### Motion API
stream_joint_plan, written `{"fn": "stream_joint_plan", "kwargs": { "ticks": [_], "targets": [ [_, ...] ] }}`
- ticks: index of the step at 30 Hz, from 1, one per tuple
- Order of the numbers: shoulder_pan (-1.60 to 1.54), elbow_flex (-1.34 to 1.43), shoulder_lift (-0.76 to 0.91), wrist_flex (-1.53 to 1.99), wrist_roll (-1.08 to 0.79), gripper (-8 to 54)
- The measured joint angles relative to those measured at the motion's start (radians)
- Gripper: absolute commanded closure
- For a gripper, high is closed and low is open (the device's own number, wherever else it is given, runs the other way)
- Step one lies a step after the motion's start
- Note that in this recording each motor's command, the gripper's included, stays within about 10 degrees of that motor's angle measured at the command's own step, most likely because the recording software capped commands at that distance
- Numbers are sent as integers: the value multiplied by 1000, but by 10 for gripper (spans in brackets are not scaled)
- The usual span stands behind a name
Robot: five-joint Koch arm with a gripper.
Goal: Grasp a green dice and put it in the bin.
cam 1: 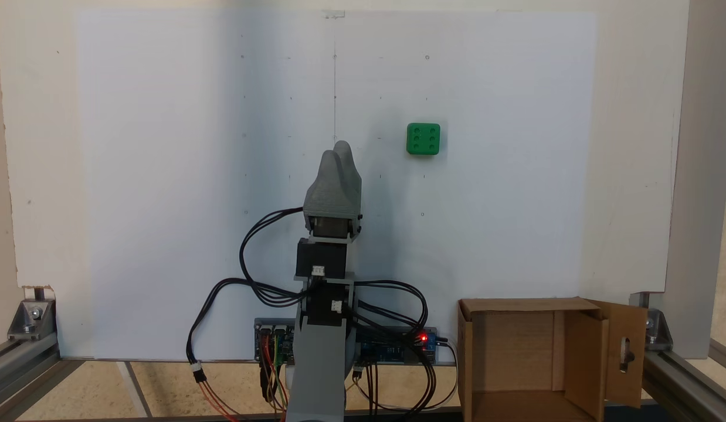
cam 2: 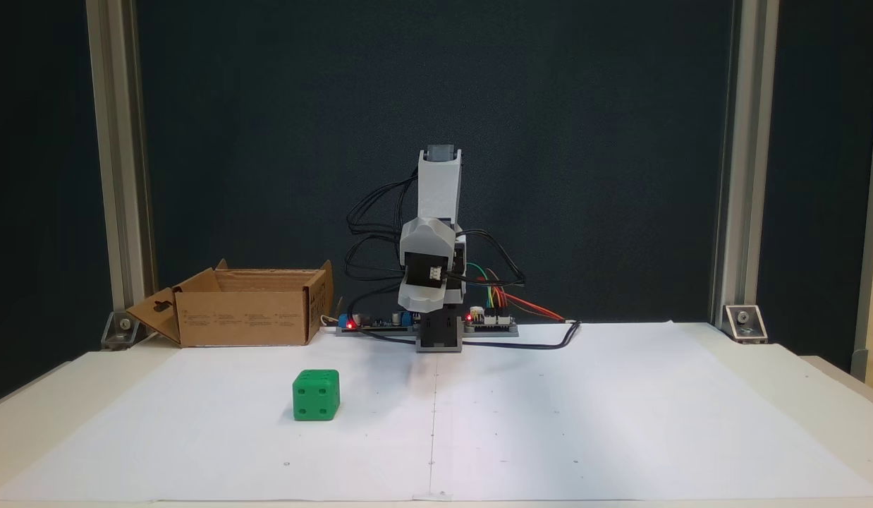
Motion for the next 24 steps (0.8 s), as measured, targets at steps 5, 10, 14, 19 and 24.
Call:
{"fn": "stream_joint_plan", "kwargs": {
  "ticks": [5,10,14,19,24],
  "targets": [
    [-21,0,0,0,0,10],
    [-25,0,0,0,0,10],
    [-26,0,0,0,0,10],
    [-26,0,0,0,0,10],
    [-26,0,0,0,0,10]
  ]
}}
